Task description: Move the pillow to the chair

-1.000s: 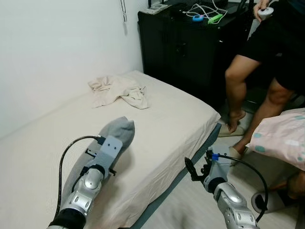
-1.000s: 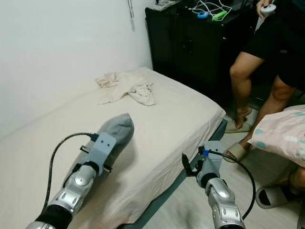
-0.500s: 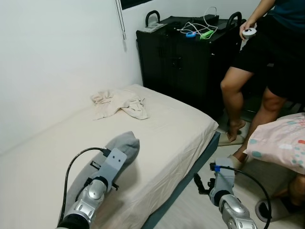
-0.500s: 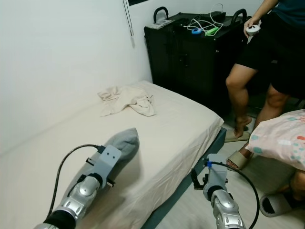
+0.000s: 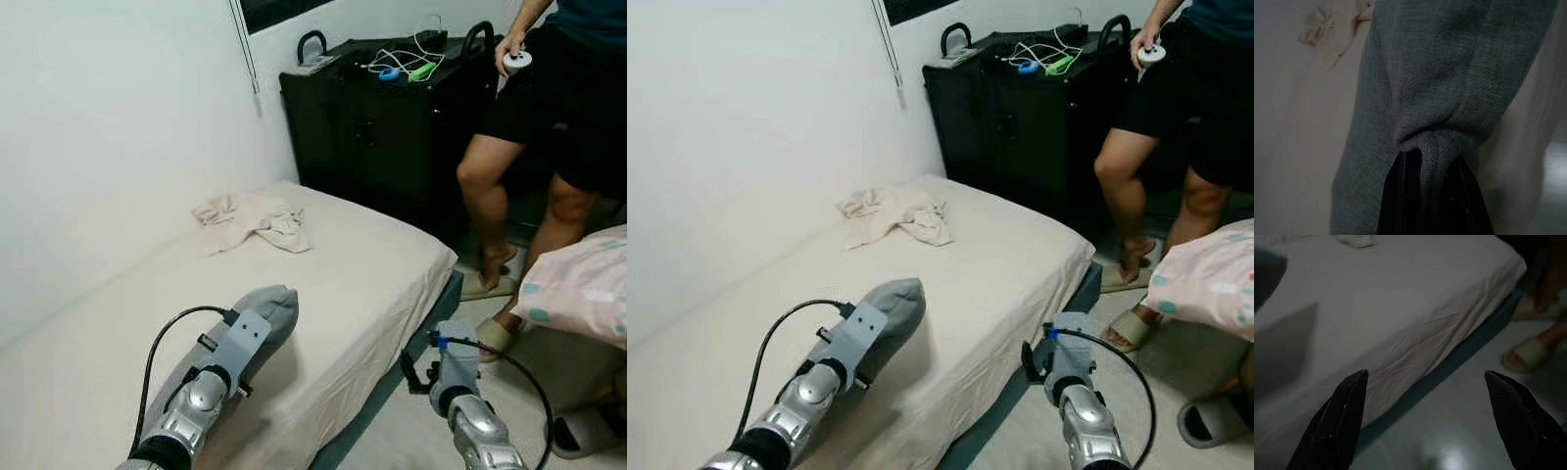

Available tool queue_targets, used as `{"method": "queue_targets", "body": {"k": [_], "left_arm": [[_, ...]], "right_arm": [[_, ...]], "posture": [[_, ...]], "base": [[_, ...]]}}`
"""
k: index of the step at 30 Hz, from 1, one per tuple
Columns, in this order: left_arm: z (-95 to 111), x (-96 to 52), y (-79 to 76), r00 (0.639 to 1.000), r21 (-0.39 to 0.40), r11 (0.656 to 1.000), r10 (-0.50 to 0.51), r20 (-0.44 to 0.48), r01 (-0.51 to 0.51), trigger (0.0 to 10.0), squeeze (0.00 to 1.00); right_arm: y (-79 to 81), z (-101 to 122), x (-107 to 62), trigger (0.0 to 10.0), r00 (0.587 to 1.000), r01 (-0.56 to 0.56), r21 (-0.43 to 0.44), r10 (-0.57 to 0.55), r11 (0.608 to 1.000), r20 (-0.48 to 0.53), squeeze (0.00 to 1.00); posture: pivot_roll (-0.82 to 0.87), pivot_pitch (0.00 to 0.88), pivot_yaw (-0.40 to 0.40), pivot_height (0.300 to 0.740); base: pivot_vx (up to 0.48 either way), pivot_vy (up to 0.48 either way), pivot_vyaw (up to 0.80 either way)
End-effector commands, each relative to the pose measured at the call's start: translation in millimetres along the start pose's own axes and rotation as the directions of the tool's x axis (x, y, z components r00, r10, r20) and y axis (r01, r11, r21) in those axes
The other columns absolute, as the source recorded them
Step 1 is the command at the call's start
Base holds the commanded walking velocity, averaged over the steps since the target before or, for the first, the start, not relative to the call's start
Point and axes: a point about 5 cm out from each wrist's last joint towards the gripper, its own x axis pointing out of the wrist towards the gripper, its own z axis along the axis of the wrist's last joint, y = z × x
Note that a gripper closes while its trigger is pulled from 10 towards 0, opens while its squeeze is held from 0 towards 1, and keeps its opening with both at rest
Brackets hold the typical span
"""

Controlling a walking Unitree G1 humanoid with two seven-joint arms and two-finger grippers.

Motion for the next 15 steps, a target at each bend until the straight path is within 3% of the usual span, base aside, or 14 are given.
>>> {"method": "queue_targets", "body": {"k": [1, 9, 15], "left_arm": [[-3.1, 0.2, 7.4, 0.998, -0.067, 0.996, 0.065, -0.015, -0.065, 10.0, 0.0], [-14.8, -6.7, -1.9, 0.997, -0.163, 0.984, 0.061, -0.037, -0.067, 10.0, 0.0], [-16.6, -9.2, 0.7, 0.996, -0.229, 0.97, 0.086, -0.019, -0.088, 10.0, 0.0]], "right_arm": [[9.0, 1.9, 3.1, 10.0, 0.998, -0.068, -0.057, 0.068, 0.996, -0.013, 0.0], [9.0, 1.0, 4.3, 10.0, 0.99, -0.136, -0.095, 0.132, 0.986, -0.046, 0.0], [5.0, 7.2, 5.3, 10.0, 0.992, -0.125, -0.088, 0.125, 0.988, -0.002, 0.0]], "posture": [[-0.14, 0.0, 0.013, 0.74], [-0.09, 0.0, -0.087, 0.74], [-0.09, 0.0, -0.078, 0.74]], "base": [[0.0, 0.0, 0.0], [0.0, 0.0, 0.0], [0.0, 0.0, 0.0]]}}
